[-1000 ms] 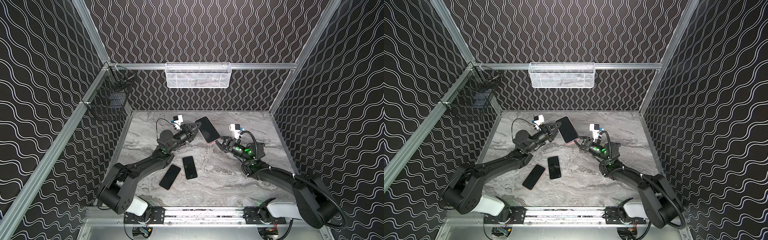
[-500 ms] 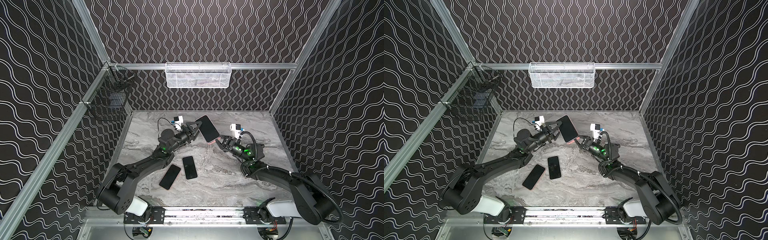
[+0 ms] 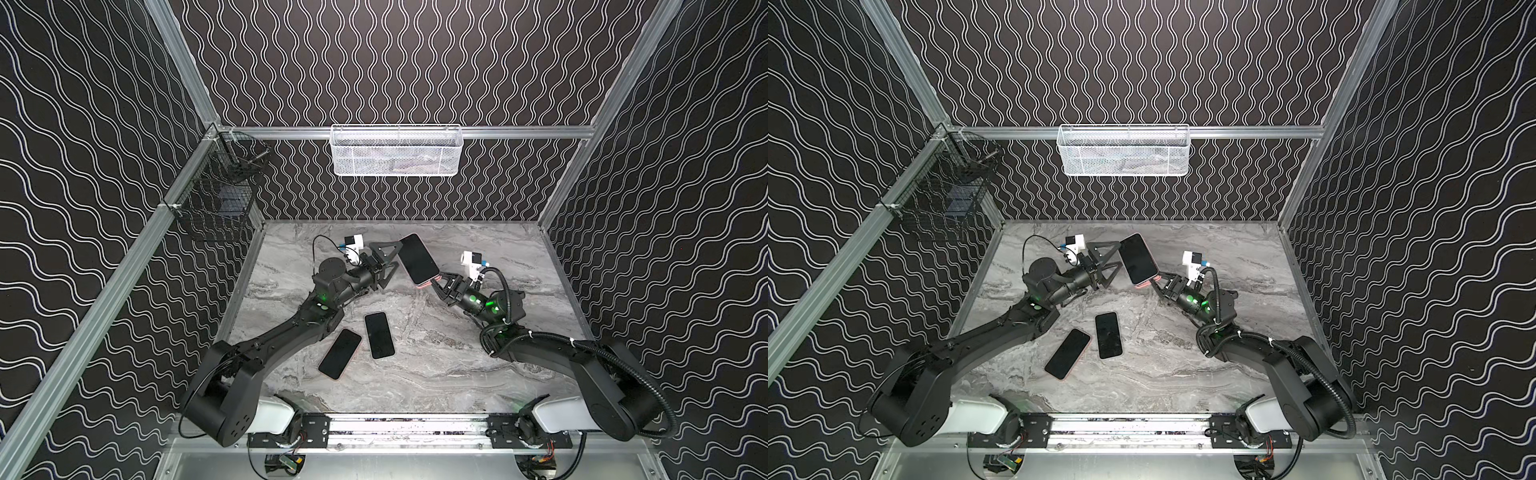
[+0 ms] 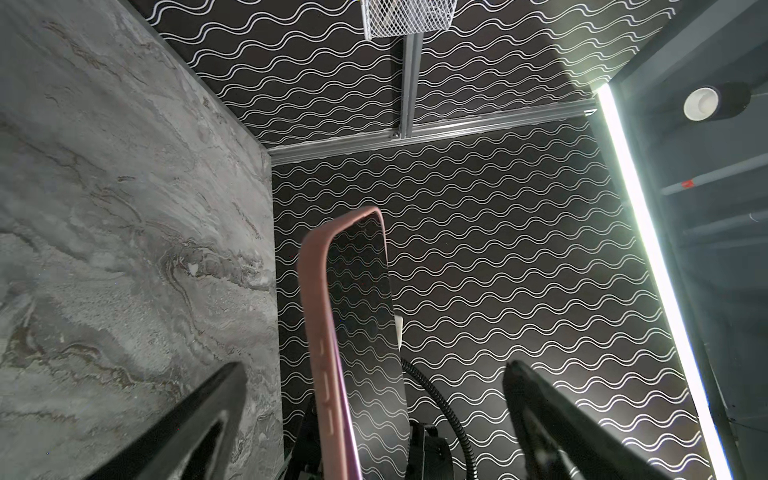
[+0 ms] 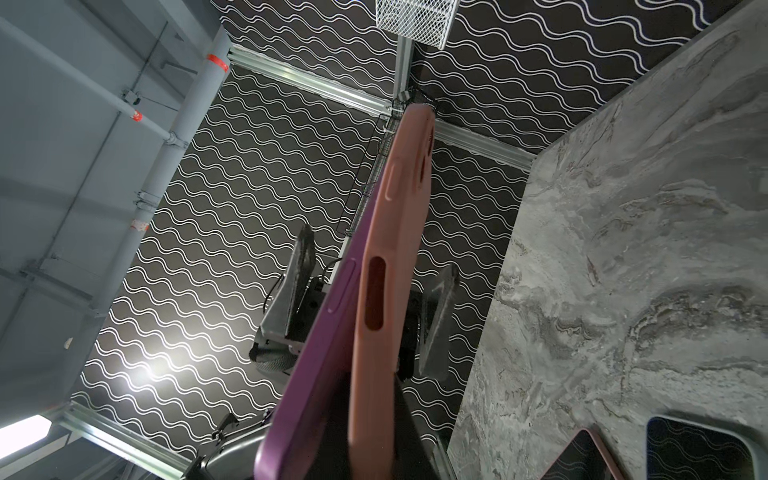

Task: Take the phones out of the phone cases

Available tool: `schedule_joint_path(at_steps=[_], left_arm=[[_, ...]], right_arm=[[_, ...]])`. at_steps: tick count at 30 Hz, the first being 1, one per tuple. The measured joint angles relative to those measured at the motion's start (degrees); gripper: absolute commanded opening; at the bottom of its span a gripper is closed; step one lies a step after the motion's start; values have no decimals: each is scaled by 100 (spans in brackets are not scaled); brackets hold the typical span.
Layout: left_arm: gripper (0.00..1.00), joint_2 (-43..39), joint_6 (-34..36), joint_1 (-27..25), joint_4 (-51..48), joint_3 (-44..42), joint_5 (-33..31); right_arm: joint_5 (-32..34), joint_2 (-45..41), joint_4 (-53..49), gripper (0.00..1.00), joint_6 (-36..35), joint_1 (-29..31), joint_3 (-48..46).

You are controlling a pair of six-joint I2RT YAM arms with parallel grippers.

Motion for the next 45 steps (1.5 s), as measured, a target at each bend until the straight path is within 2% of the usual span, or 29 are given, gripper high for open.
schedule_joint_path(at_steps=[6,9,18,27,37,45], left_arm=[[99,-590,7,-85,-1296,122,111],[99,-748,-2,-133,-1576,275,238],[99,-479,-791,-387,-1119,118,466],[99,-400,-1056,-428,-778,192,466],[99,-424,-1045,-470,-835,203,463],[99,-831,-566,-599,-1849,476,415]], right_arm=[[57,11,-39,10,-37,0,24],[74,46,-48,10,-105,0,85],[157,212,-87,10,-221,66,181],[225,221,-98,10,-313,118,195],[249,236,-81,10,-369,118,168],[232,319,7,10,-363,140,256]])
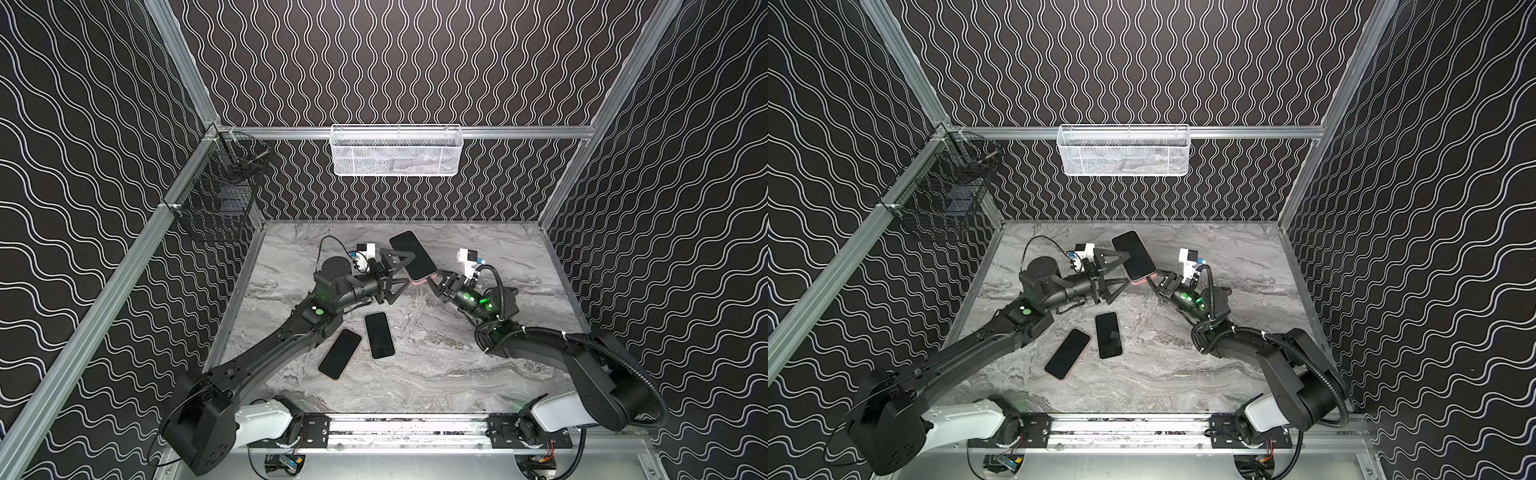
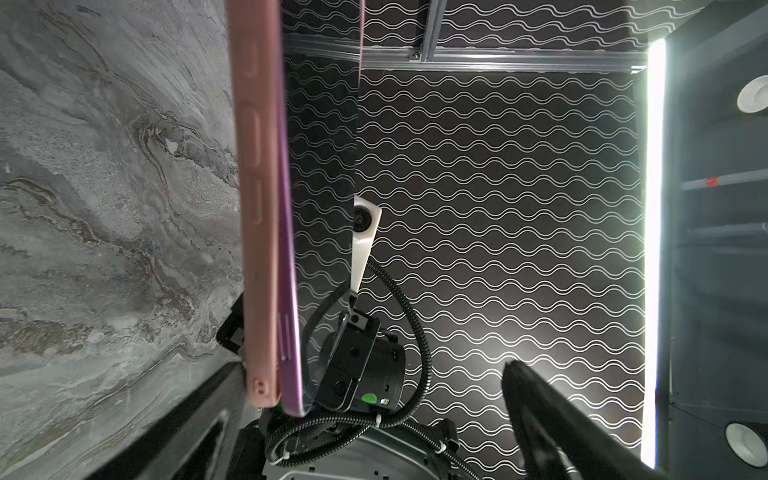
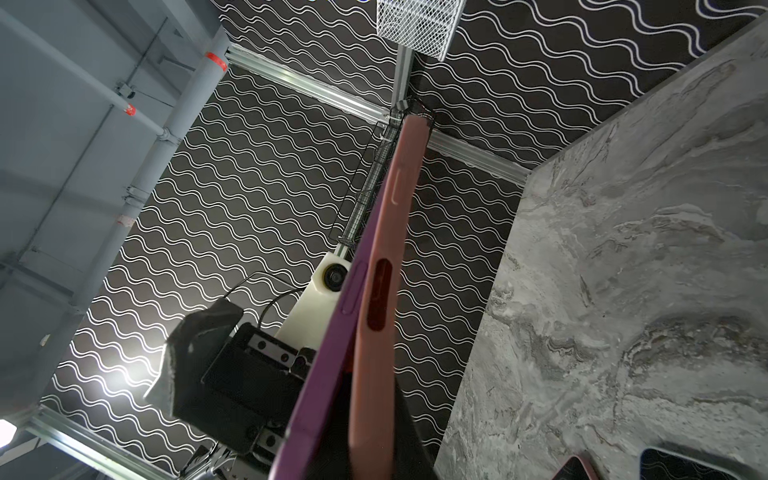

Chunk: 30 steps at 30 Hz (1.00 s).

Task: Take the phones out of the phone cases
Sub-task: 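Hold the case with the right gripper while the left gripper grips the phone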

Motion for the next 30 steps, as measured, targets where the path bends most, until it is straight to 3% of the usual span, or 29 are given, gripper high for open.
schedule_joint_path(at_steps=[30], left_arm=[[99,166,-33,-107,79,11,157]], right_arm=[[17,90,-46,10,17,-9,109]])
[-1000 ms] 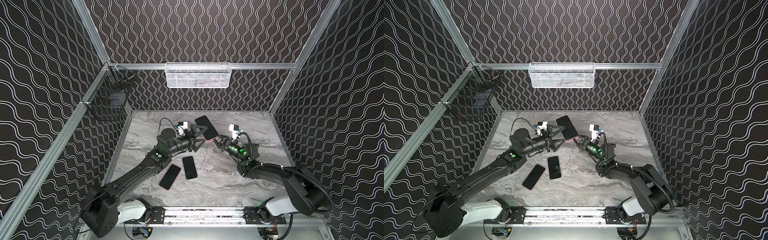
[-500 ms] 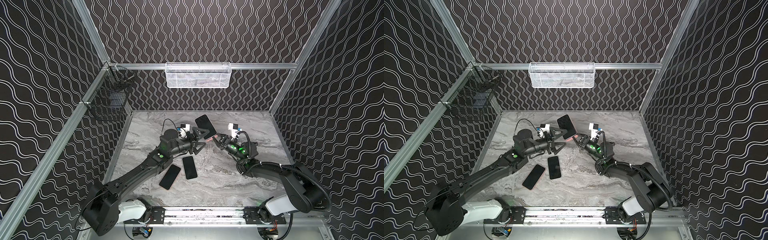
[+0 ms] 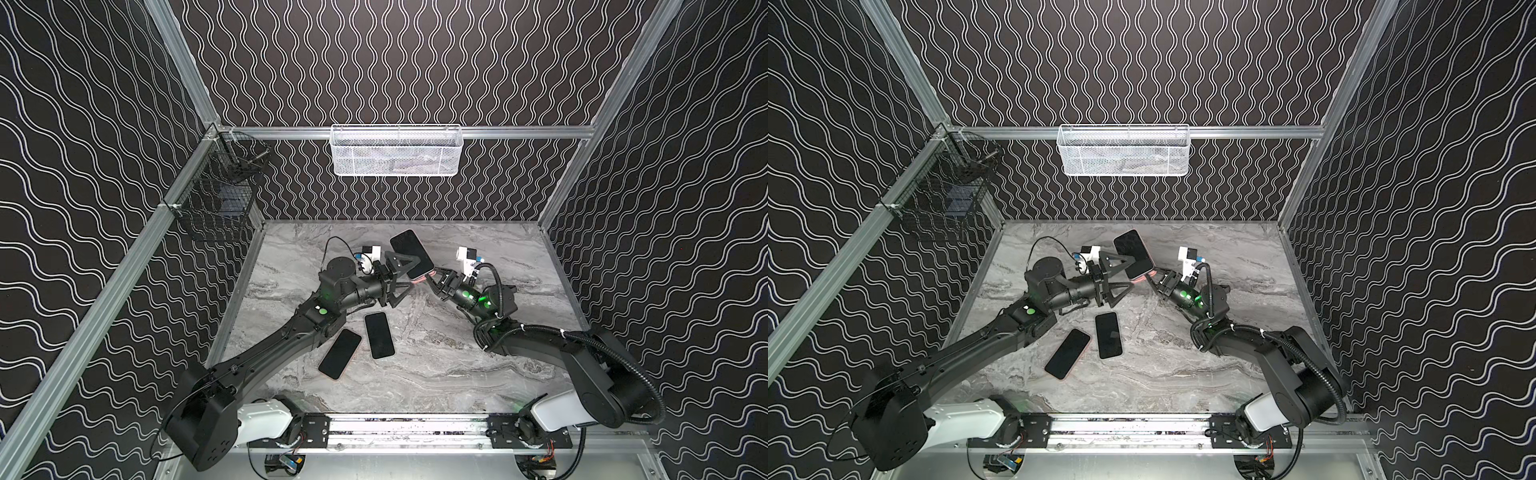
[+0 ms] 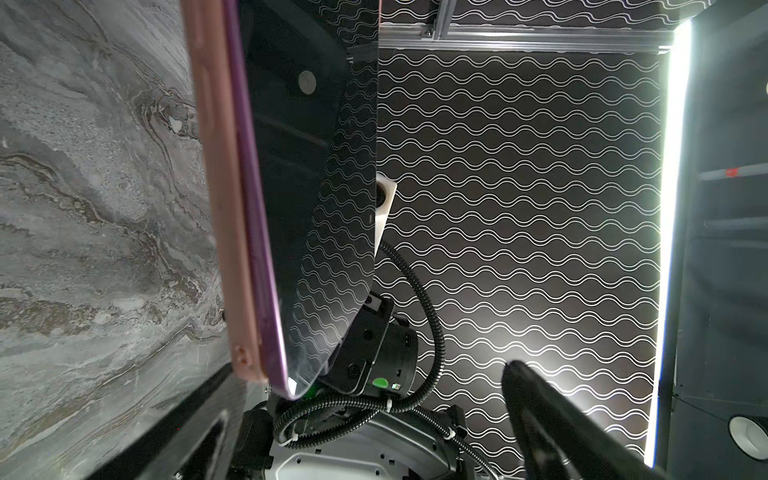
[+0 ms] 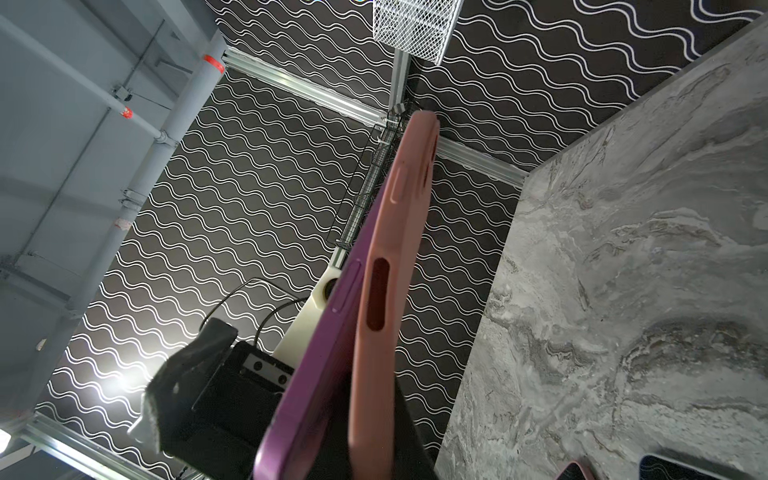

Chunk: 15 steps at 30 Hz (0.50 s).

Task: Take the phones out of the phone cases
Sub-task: 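Hold the case with the right gripper while the left gripper grips the phone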

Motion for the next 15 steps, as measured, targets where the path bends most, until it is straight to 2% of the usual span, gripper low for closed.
schedule_joint_path(at_steps=[15], left_arm=[[99,-57,-129,-24,11,42,66]], right_arm=[[-7,136,-2,10,42,2,79]])
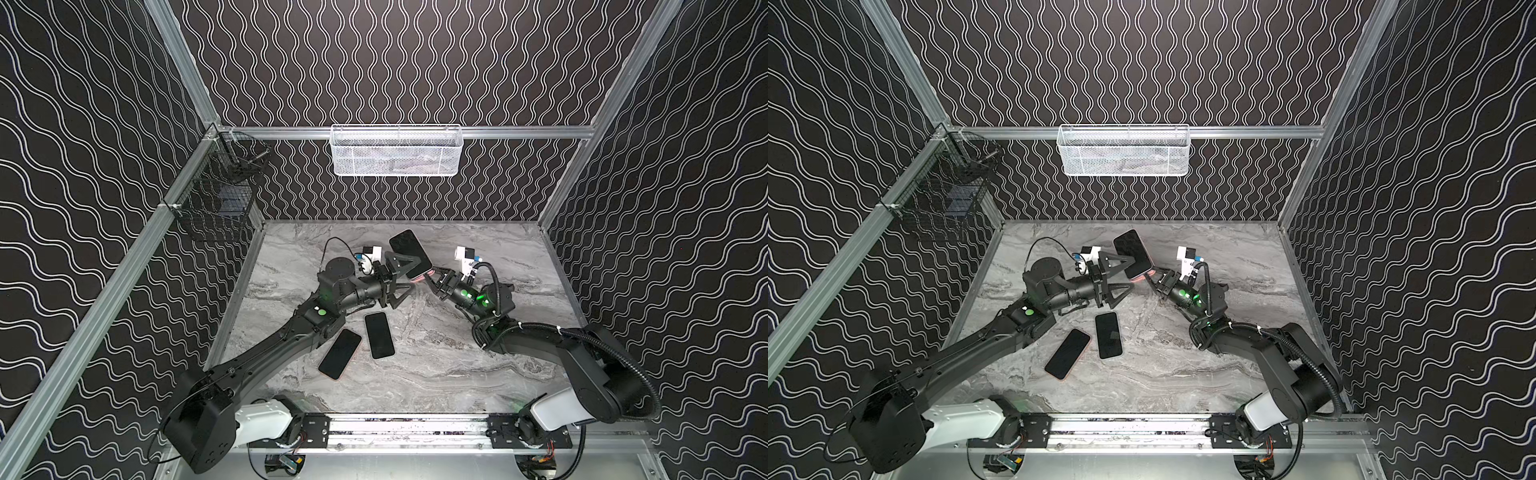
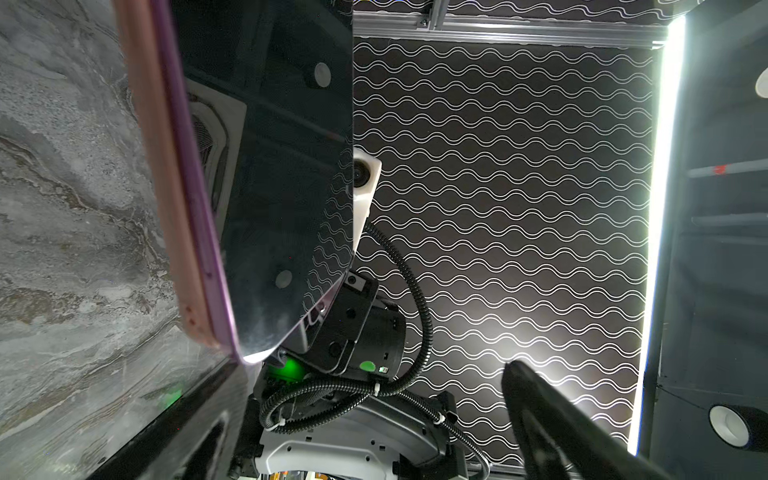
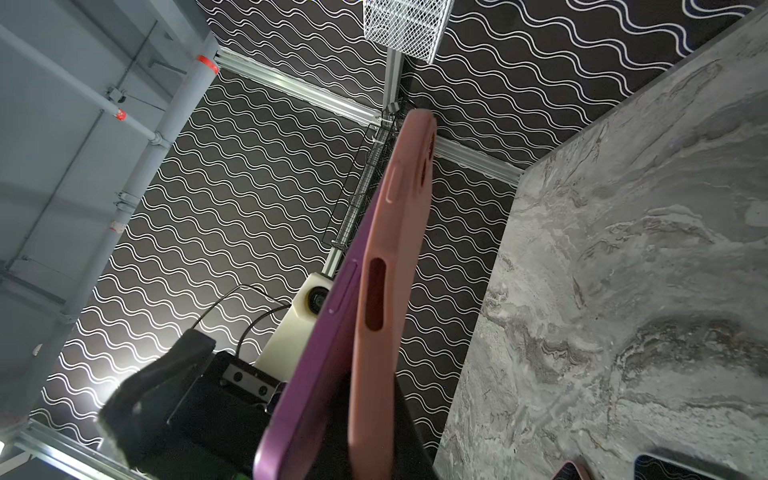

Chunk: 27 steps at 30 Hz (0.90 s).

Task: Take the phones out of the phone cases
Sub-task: 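Hold the case with the right gripper while the left gripper grips the phone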

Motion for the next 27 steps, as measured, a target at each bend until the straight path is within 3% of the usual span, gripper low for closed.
schedule_joint_path(at_steps=[18,27], left_arm=[[98,260,-188,22,258,-17,-83],[99,-52,-181,24,-61,-55,-210]], right_arm=[[68,-170,44,10,9,0,-203],[127,-26,308,10,42,7,-186]])
